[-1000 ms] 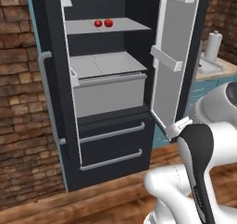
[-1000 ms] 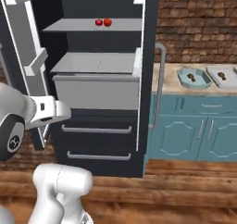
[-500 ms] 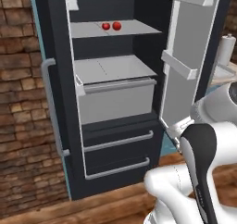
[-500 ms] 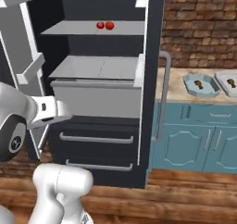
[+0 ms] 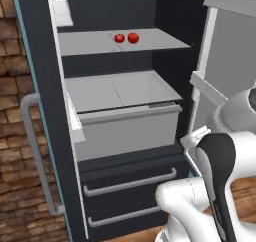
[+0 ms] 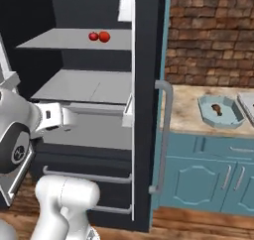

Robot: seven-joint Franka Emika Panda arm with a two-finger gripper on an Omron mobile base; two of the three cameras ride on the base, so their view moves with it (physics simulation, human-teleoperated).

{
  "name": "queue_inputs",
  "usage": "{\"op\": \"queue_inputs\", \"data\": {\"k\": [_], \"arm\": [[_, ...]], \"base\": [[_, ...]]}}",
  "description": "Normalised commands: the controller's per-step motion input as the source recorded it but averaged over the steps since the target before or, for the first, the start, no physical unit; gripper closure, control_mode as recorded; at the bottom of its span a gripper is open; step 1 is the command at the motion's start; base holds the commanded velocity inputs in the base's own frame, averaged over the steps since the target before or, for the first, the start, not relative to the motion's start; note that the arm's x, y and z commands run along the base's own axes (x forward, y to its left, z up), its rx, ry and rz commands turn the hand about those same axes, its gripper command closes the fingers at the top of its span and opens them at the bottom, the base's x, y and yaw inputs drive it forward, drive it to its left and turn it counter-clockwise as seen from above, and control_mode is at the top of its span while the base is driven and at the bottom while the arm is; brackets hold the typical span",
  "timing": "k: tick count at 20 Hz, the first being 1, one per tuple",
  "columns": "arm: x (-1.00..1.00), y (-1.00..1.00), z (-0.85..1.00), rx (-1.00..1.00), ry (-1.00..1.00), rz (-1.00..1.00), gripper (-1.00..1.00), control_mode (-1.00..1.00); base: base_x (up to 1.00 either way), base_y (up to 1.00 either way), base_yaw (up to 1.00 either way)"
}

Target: Place one tomato and one chicken drumstick in each tupperware on the nearby counter, to pack two identical lunches.

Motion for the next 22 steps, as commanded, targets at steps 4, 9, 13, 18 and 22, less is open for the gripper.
{"op": "queue_inputs", "data": {"k": [4,9,13,18,22], "arm": [[0.00,0.00,0.00,0.00,0.00,0.00,-1.00,1.00],[0.00,0.00,0.00,0.00,0.00,0.00,-1.00,1.00],[0.09,0.00,-0.02,0.00,-0.01,0.00,-1.00,-1.00],[0.00,0.01,0.08,0.00,-0.07,0.00,-1.00,-1.00],[0.02,0.11,0.33,0.00,-0.07,-0.01,-1.00,-1.00]], "base": [[0.91,0.00,0.04],[0.83,0.00,0.01],[0.25,0.00,0.00],[0.00,0.00,0.00],[0.00,0.00,0.00]]}}
